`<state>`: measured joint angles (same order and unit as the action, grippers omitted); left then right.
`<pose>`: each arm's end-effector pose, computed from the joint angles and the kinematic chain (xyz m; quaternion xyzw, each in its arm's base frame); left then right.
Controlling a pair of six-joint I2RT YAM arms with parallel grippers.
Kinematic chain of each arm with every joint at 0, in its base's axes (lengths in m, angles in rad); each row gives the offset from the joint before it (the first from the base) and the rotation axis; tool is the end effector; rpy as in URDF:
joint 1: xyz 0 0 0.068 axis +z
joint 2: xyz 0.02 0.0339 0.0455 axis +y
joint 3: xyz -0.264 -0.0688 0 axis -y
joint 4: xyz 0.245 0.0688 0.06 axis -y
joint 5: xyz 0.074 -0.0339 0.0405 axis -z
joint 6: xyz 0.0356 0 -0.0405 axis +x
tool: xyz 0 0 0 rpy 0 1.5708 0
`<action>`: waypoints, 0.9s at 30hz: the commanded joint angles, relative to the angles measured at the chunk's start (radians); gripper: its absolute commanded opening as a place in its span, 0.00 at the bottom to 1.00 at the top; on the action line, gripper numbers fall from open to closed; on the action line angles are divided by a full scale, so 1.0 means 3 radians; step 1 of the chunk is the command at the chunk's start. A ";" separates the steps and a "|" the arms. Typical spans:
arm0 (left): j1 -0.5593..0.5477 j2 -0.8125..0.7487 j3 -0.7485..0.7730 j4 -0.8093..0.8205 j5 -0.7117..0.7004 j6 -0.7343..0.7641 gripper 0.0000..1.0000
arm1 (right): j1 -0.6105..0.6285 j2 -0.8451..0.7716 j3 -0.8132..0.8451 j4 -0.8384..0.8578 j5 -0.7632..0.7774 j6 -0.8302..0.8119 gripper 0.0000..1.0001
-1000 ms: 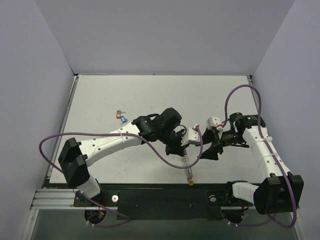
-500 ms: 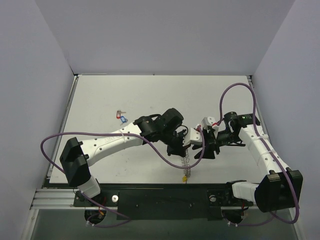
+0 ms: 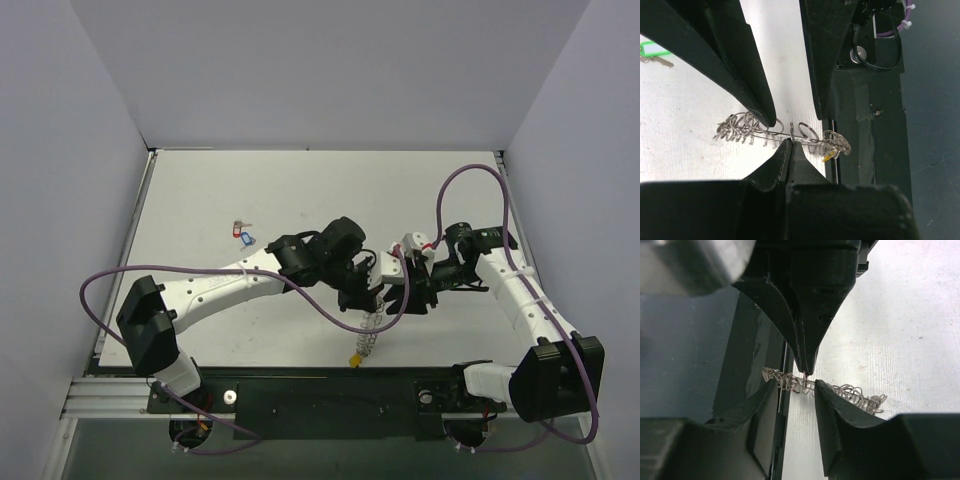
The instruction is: Put the keys on the keyring
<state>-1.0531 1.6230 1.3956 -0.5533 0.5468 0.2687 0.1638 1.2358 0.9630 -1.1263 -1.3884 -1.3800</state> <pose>0.1622 -0.3221 0.3069 0.6275 0.6378 -0.3719 0.2472 0.1907 0.0670 0.2753 -0.5734 0.5105 0.4855 0.4182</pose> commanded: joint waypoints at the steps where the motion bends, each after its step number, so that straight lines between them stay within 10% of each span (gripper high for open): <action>1: 0.0003 -0.0220 0.0016 0.0377 0.0100 -0.0134 0.00 | 0.0037 0.0022 -0.0009 -0.0029 -0.0179 0.0024 0.30; 27: 0.0064 -0.0394 -0.0265 0.0822 0.0125 -0.0446 0.00 | 0.0052 0.0043 -0.0035 0.0042 -0.0179 0.0085 0.15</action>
<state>-1.0412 1.5673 1.3148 -0.3950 0.5583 0.1589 0.1719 1.2438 0.9627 -1.1015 -1.3907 -1.3529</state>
